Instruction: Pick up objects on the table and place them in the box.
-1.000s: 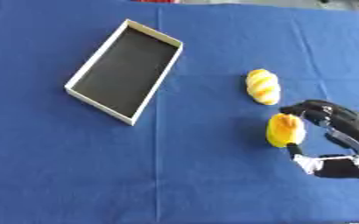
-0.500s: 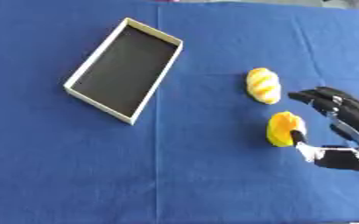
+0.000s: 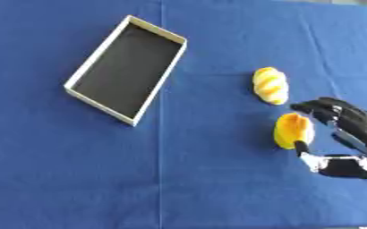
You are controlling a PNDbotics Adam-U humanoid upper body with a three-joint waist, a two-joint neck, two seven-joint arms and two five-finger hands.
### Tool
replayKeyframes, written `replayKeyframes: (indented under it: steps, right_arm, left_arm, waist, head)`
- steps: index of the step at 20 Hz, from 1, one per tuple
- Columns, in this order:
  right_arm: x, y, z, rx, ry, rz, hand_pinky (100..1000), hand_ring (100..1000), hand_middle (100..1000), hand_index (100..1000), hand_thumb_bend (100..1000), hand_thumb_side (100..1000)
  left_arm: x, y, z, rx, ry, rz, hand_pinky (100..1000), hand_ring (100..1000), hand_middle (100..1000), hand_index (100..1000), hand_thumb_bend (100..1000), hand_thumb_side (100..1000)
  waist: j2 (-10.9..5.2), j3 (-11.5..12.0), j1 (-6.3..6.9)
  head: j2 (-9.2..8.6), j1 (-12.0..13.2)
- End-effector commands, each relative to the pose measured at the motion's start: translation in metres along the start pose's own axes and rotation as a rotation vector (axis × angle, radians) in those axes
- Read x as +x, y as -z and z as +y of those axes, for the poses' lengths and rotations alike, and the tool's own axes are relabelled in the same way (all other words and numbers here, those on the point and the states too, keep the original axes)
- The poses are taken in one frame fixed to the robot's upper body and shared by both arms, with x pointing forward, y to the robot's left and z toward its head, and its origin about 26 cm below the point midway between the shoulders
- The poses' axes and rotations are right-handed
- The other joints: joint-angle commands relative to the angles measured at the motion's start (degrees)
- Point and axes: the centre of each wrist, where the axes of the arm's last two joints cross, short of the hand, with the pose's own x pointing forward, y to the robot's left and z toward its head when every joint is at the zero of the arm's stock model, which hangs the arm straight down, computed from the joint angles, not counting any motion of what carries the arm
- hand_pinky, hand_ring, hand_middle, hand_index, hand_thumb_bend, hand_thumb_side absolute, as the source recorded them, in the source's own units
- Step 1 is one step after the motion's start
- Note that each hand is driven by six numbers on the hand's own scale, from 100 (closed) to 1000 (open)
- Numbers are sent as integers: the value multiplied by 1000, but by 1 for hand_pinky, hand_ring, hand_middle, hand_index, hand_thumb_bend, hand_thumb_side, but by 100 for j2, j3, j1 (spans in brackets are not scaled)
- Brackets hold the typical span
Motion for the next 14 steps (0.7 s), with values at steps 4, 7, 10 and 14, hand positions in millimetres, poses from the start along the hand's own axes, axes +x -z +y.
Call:
replayKeyframes:
  steps: [4, 7, 10, 14]
  right_arm:
    - [2, 6, -12, 0, -9, 28, 972, 910, 852, 968, 100, 460]
    - [3, 7, -13, -12, -16, 61, 957, 898, 844, 957, 106, 489]
    - [3, 8, -13, -27, -30, 96, 922, 861, 800, 909, 100, 490]
    - [5, 9, -11, -63, -59, 103, 862, 769, 711, 815, 100, 434]
  left_arm:
    - [4, 7, 0, -17, 1, -26, 814, 804, 793, 881, 100, 632]
    - [4, 7, 0, -16, -1, -24, 813, 803, 793, 881, 100, 632]
    - [4, 7, -1, -16, -2, -24, 813, 803, 793, 881, 100, 632]
    - [4, 8, -1, -17, -5, -25, 814, 803, 793, 881, 100, 632]
  waist:
    - [-39, 40, 14]
    - [-16, 56, 10]
    - [-5, 61, 7]
    - [-4, 60, 14]
  head:
    - [-87, -39]
    - [-95, -48]
    - [-83, -54]
    - [-80, -58]
